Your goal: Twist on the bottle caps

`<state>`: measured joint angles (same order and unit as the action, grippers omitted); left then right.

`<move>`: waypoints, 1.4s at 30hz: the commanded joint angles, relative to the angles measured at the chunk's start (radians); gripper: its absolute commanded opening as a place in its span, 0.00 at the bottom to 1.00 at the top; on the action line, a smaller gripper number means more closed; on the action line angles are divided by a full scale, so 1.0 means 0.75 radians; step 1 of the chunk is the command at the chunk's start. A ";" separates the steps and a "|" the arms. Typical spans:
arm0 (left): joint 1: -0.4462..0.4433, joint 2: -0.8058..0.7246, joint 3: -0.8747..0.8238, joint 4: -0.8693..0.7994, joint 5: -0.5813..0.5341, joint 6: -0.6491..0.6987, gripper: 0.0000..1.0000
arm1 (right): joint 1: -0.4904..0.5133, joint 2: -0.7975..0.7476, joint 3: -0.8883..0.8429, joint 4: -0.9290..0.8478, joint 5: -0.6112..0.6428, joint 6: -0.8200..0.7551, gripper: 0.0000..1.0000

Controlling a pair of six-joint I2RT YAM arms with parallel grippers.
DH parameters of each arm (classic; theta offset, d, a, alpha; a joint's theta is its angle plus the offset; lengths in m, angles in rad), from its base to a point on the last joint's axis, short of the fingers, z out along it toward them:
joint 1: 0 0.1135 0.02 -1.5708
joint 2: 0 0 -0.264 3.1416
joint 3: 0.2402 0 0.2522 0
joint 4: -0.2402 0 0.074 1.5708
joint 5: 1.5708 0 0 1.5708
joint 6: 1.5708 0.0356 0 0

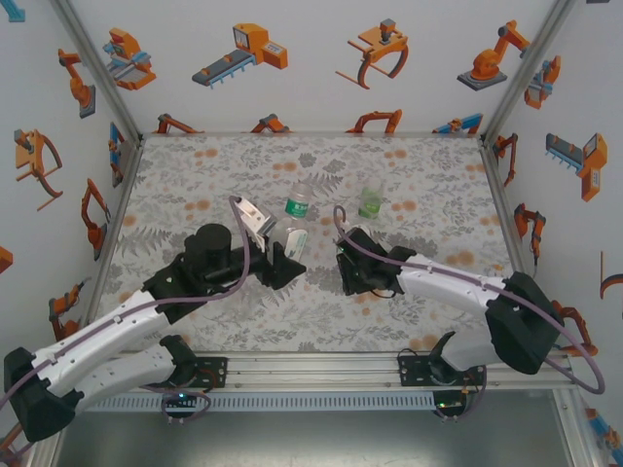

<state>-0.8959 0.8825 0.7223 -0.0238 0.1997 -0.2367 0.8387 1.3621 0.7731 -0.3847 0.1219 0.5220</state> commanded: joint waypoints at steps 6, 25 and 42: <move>-0.001 0.111 0.096 -0.107 0.168 0.271 0.00 | 0.005 -0.212 0.042 -0.061 0.078 -0.107 0.19; -0.217 -0.046 0.084 -0.500 -0.085 0.851 0.00 | 0.007 -0.889 0.049 0.012 0.082 -0.510 0.11; -0.356 -0.001 0.076 -0.590 -0.326 1.150 0.00 | 0.006 -1.012 0.077 0.137 -0.848 -0.939 0.01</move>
<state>-1.1515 0.8711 0.7517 -0.4503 -0.0147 0.5632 0.8394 0.6006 0.8017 -0.3248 -0.3313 -0.0948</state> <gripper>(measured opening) 0.568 0.425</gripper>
